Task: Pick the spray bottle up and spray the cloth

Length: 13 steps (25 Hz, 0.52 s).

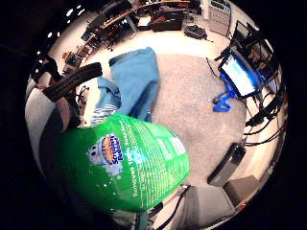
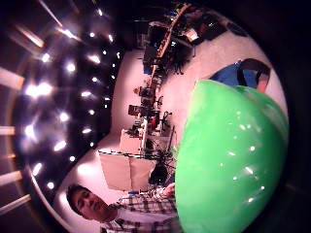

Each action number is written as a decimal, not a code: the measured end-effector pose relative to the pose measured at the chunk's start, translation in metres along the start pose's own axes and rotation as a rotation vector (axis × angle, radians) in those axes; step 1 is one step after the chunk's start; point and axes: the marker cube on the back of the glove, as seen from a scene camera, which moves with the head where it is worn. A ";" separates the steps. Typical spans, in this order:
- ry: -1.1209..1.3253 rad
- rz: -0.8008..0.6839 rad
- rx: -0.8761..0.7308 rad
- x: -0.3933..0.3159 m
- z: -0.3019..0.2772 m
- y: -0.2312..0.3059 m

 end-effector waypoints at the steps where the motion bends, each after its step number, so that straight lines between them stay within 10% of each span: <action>1: 0.018 0.003 -0.016 -0.002 0.001 -0.001; 13: 0.189 0.014 -0.200 -0.026 0.036 -0.017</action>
